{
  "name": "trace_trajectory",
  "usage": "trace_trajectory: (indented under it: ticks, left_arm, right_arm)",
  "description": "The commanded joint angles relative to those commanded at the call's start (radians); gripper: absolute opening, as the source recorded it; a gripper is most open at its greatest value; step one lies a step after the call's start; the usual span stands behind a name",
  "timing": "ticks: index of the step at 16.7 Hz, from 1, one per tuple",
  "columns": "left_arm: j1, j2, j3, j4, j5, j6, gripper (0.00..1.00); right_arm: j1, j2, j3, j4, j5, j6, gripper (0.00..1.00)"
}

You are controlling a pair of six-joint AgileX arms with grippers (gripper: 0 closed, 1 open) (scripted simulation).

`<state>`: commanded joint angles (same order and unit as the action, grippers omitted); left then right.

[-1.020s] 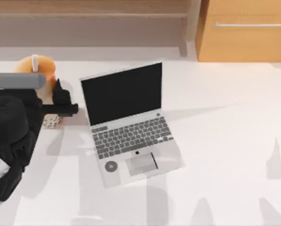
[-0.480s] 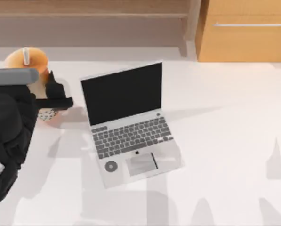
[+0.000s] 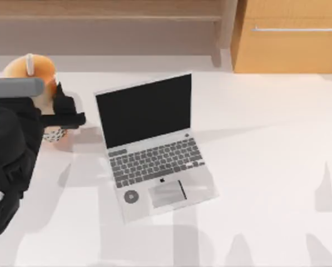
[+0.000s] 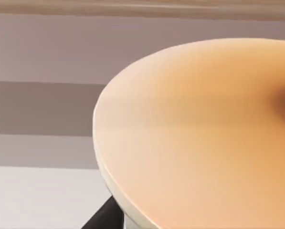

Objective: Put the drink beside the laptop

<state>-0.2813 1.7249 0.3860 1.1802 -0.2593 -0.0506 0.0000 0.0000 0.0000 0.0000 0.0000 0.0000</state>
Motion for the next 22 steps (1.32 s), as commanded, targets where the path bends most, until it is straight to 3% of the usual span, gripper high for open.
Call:
trace_trajectory:
  ticks: [9, 13, 22]
  left_arm:
    - [-0.001, 0.006, 0.033, -0.024, -0.003, -0.002, 0.00]
    - [-0.043, -0.019, 0.203, -0.035, -0.088, -0.035, 0.00]
    - [-0.258, 0.055, 0.733, -0.127, -0.346, -0.132, 0.00]
  right_arm:
    - [0.000, 0.000, 0.000, 0.000, 0.000, 0.000, 1.00]
    - [0.000, 0.000, 0.000, 0.000, 0.000, 0.000, 1.00]
    - [0.000, 0.000, 0.000, 0.000, 0.000, 0.000, 1.00]
